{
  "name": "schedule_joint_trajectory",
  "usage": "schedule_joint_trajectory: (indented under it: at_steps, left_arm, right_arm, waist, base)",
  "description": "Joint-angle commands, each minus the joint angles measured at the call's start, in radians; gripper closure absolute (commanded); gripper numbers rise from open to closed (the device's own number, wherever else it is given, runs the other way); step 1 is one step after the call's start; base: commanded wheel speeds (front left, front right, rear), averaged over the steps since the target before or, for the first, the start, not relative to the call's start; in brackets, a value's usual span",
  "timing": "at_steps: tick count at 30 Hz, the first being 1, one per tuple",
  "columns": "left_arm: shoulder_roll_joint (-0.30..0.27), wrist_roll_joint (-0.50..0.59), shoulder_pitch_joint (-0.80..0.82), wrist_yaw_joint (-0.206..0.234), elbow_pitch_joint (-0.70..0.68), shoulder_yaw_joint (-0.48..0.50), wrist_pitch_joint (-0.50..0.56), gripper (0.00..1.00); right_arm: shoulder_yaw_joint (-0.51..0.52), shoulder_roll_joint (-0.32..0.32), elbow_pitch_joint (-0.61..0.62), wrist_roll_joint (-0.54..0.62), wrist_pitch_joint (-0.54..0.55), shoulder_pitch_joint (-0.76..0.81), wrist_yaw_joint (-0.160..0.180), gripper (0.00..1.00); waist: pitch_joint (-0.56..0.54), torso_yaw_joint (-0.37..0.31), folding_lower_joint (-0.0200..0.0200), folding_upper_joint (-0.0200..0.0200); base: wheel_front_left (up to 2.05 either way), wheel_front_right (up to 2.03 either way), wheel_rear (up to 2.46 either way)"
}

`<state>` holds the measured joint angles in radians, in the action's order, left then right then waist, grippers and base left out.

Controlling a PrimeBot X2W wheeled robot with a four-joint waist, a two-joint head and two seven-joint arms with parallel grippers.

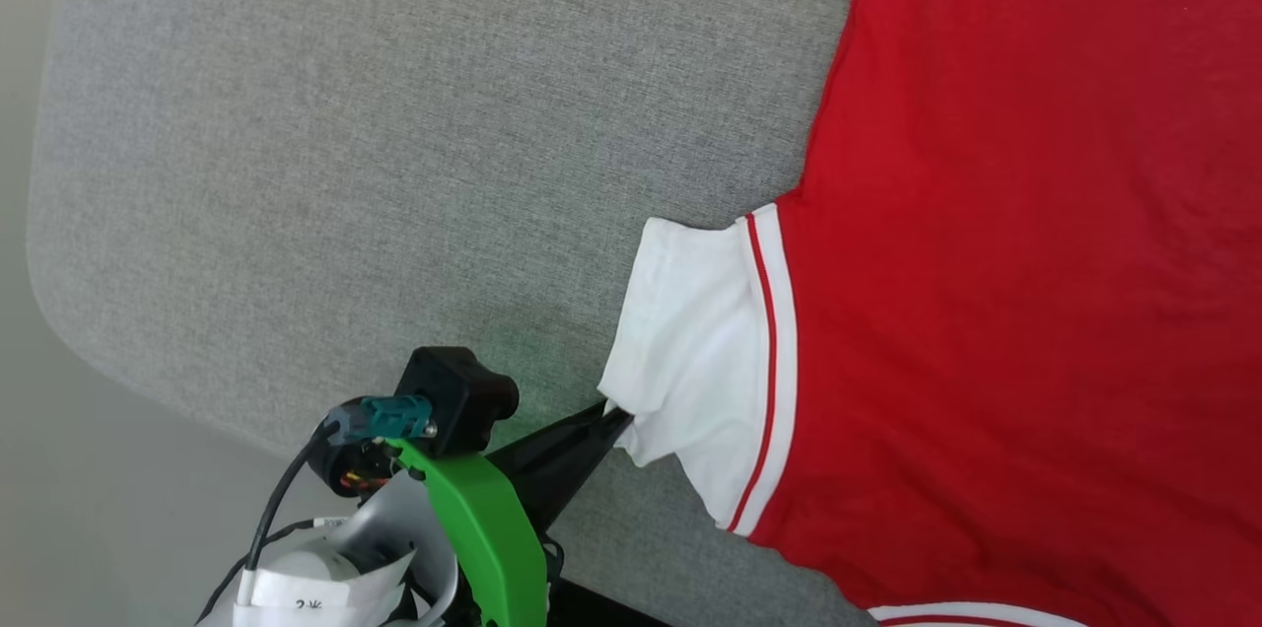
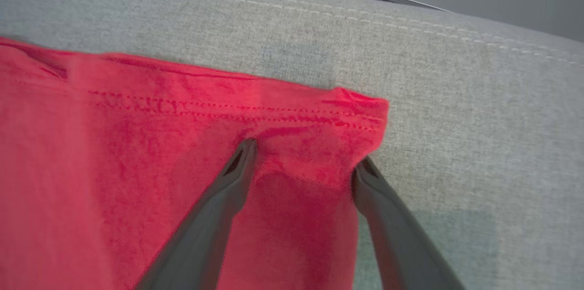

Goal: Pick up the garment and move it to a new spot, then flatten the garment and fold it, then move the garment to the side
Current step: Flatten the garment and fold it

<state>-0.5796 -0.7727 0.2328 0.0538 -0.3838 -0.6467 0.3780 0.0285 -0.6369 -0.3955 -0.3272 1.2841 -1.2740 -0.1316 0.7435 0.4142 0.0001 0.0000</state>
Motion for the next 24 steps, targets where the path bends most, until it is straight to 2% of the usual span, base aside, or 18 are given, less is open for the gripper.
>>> schedule_joint_trajectory:
  at_steps: [1,2,3,4,5,14,21,24]
  left_arm:
    - [0.003,0.010,0.020,0.006,0.032,0.001,-0.003,1.00]
    - [0.007,0.009,0.021,0.005,0.034,0.000,-0.006,1.00]
    - [0.010,0.008,0.022,0.005,0.035,0.000,-0.008,1.00]
    - [0.012,0.008,0.022,0.005,0.037,-0.001,-0.009,1.00]
    - [0.014,0.007,0.023,0.004,0.038,-0.001,-0.011,1.00]
    - [0.022,0.012,0.027,0.004,0.073,0.010,-0.047,1.00]
    - [0.008,0.005,0.021,0.013,0.091,0.015,-0.036,1.00]
    - [0.020,-0.044,0.009,0.008,0.101,0.033,-0.044,1.00]
  right_arm:
    - [-0.021,0.012,-0.029,-0.004,0.001,0.024,0.001,0.00]
    - [-0.031,0.007,-0.036,-0.006,0.000,0.031,0.001,0.00]
    - [-0.039,0.002,-0.043,-0.006,0.001,0.037,0.001,0.18]
    - [-0.044,-0.003,-0.051,-0.003,0.004,0.043,0.001,0.71]
    - [-0.052,-0.008,-0.059,-0.001,0.009,0.050,0.001,1.00]
    - [-0.067,-0.029,-0.075,-0.027,-0.031,0.100,0.001,1.00]
    - [-0.067,-0.022,-0.099,-0.059,-0.097,0.215,0.001,1.00]
    - [-0.073,-0.022,-0.105,-0.077,-0.138,0.290,0.001,1.00]
  waist:
    - [0.004,0.007,-0.0001,0.0000]
    - [0.003,0.008,-0.0001,0.0000]
    - [0.002,0.009,-0.0001,0.0000]
    - [0.000,0.010,-0.0001,0.0000]
    - [-0.001,0.010,-0.0001,0.0000]
    - [-0.034,-0.010,-0.0001,0.0000]
    - [-0.126,-0.062,-0.0001,0.0000]
    - [-0.175,-0.087,-0.0001,0.0000]
  base:
    - [0.00,0.00,0.00]
    - [0.00,0.00,0.00]
    - [0.00,0.00,0.00]
    - [0.00,0.00,0.00]
    - [0.00,0.00,0.00]
    - [0.00,0.00,0.00]
    - [0.00,0.00,0.00]
    - [0.00,0.00,0.00]
